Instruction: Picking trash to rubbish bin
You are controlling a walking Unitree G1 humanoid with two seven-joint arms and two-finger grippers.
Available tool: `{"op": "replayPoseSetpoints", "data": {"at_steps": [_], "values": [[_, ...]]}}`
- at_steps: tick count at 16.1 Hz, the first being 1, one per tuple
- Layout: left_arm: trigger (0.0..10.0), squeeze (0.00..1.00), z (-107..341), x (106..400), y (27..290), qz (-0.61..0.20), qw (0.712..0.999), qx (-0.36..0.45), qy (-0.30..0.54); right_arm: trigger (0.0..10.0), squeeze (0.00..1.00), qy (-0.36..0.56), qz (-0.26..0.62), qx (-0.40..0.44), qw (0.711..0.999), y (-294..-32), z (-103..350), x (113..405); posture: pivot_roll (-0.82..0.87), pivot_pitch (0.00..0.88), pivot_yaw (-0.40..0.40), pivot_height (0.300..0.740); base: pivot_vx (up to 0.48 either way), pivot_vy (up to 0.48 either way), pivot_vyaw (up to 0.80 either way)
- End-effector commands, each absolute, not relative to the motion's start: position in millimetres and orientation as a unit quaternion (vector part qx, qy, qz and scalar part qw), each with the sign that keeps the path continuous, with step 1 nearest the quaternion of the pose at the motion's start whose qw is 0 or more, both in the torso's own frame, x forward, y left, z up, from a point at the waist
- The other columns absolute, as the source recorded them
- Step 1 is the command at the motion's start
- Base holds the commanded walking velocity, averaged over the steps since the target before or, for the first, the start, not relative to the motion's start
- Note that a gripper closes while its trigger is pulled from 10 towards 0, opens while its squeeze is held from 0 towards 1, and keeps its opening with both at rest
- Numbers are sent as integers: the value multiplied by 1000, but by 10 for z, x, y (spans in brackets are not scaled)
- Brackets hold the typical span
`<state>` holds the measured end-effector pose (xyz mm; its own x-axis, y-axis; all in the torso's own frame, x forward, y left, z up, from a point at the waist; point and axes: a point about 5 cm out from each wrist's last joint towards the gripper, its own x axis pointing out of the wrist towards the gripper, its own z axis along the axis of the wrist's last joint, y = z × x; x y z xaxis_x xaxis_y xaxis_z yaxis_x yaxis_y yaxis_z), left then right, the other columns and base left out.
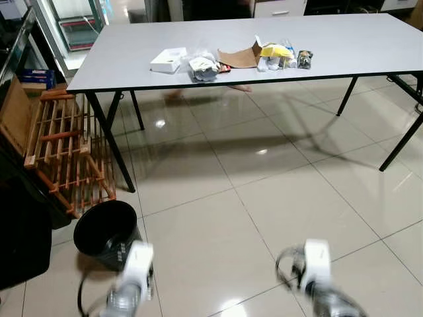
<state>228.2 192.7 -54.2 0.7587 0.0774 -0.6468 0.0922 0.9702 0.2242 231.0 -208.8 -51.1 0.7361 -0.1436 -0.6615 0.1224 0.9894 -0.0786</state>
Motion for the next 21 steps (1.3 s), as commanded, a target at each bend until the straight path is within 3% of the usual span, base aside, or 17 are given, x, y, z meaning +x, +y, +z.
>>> {"op": "replayPoseSetpoints", "data": {"at_steps": [1, 2, 3, 4, 7, 13, 21], "values": [[10000, 0, -293, 2575, 1968, 19, 954, 118, 274, 10000, 0, 291, -90, -18, 952, -2173, -284, 2564, -27, 16, 32, 740, 0, 0, 0], [10000, 0, 3, 2871, 1967, 30, 973, 113, 199, 10000, 0, 221, -95, -17, 970, -2227, -3, 2838, -26, 24, 29, 740, 0, 0, 0], [10000, 0, 94, 2951, 1958, 30, 977, 112, 176, 10000, 0, 198, -92, -20, 976, -2228, 94, 2923, -26, 24, 29, 740, 0, 0, 0], [10000, 0, 393, 3180, 1911, 29, 988, 106, 106, 10000, 0, 121, -82, -17, 989, -2204, 432, 3187, -24, 32, 29, 740, 0, 0, 0], [10000, 0, 974, 3488, 1795, 23, 995, 96, -25, 10000, 0, -20, -58, -6, 998, -2055, 1094, 3550, -24, 40, 32, 740, 0, 0, 0], [10000, 0, 1690, 3586, 1684, 20, 981, 84, -176, 10000, 0, -173, -20, 13, 985, -1781, 1858, 3606, -25, 60, 33, 740, 0, 0, 0], [10000, 0, 1915, 3588, 1464, -12, 974, 83, -208, 10000, 0, -184, -6, 27, 983, -1636, 2067, 3556, -22, 52, 31, 740, 391, 0, 0]]}}
